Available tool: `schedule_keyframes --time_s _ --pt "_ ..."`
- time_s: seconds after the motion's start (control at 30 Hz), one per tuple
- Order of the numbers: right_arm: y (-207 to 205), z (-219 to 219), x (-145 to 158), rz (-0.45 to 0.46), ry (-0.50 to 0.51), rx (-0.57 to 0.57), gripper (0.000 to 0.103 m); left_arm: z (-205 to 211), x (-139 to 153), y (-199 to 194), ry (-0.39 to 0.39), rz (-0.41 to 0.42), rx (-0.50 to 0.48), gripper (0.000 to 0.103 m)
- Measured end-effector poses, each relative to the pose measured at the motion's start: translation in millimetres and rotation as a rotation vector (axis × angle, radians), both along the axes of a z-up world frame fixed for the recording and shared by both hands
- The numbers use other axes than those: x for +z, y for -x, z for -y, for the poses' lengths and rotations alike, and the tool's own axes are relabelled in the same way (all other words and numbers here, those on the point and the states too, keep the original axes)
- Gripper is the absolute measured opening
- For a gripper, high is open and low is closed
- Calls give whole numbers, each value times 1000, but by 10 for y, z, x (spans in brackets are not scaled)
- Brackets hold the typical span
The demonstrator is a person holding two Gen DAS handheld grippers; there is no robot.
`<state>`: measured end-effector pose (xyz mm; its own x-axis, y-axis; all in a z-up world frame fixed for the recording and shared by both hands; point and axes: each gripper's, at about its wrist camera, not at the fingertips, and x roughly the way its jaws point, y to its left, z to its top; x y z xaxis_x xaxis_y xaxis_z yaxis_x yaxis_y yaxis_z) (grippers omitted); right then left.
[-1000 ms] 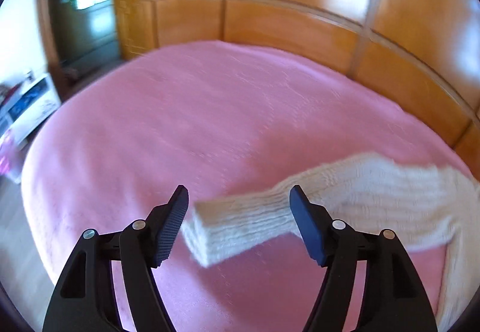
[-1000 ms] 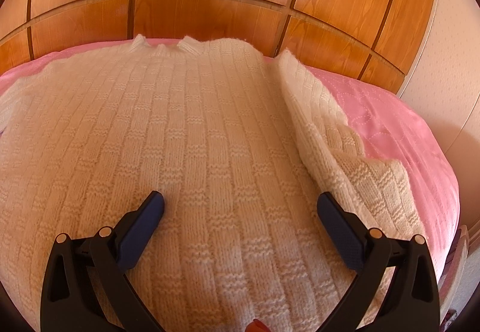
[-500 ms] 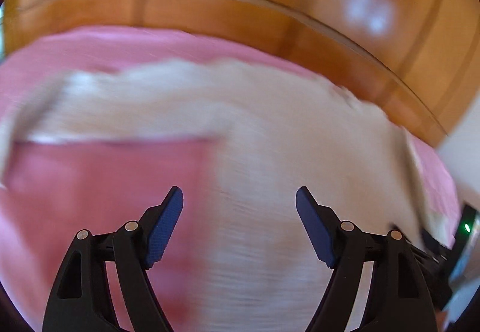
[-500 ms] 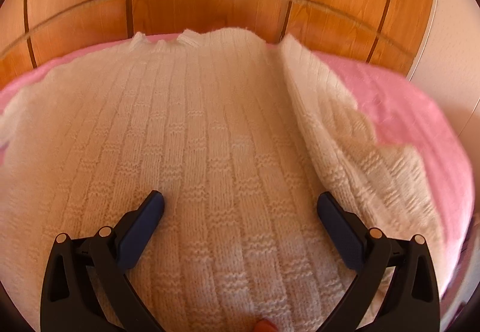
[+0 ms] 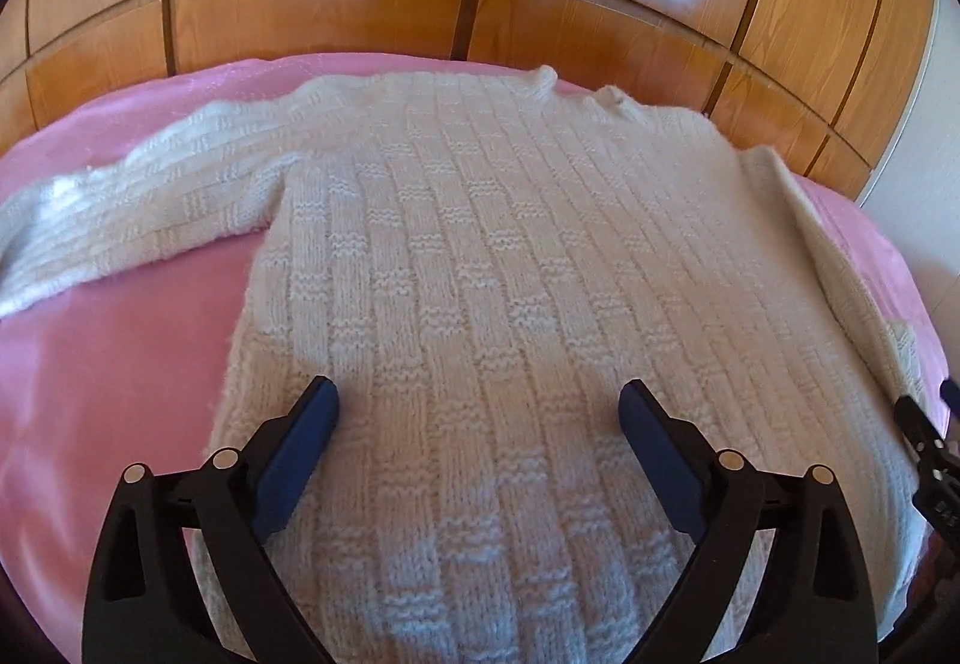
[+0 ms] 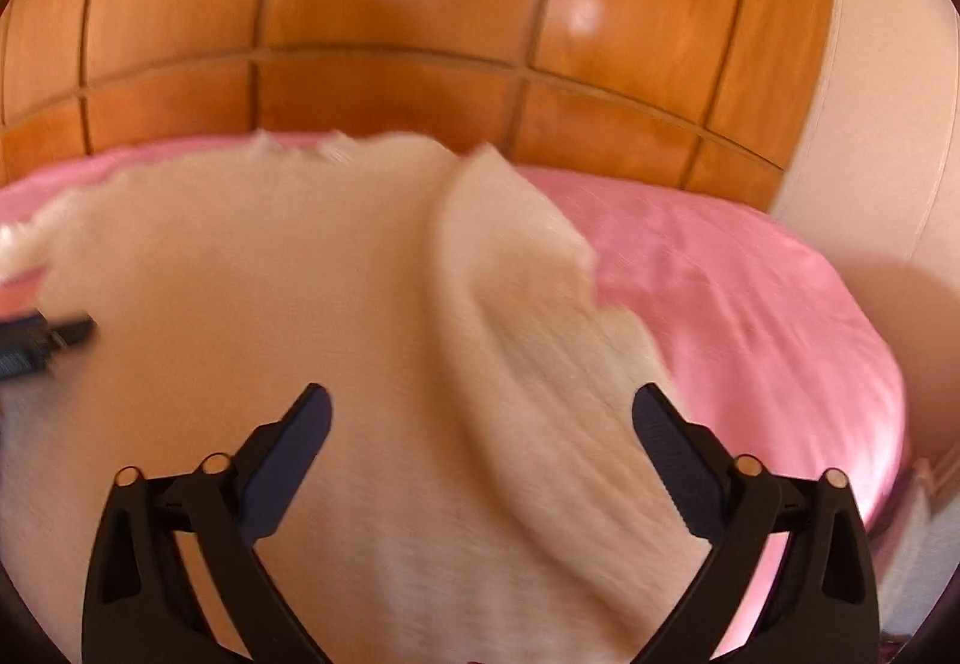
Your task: Fold small clothes
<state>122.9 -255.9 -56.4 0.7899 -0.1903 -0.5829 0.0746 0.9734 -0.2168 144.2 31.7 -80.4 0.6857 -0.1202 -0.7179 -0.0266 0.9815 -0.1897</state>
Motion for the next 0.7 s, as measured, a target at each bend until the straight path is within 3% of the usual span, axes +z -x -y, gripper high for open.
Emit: schedule_keyframes --time_s 0.1,0.13,0.2,0.27,0.33,0.47,0.7 --pt "19 258 -109 -41 49 -76 84 27 -3 0 -5 0 -4 95" --pt "12 309 -131 -53 48 -86 76 31 -5 -7 -7 -1 -4 95" --pt "-28 446 -181 -85 16 -96 55 35 -7 -16 -6 -1 -4 95" --pt "-66 575 -194 -111 -37 -80 26 34 -6 -11 1 0 -7 96" --pt "-103 661 -140 -113 -87 -72 17 34 -9 -16 5 1 -8 97" --pt "-196 979 99 -76 -188 -122 9 44 -12 -26 5 -1 -11 98" --pt "-570 1909 391 -18 -286 -340 8 58 -22 -38 7 -1 -15 99"
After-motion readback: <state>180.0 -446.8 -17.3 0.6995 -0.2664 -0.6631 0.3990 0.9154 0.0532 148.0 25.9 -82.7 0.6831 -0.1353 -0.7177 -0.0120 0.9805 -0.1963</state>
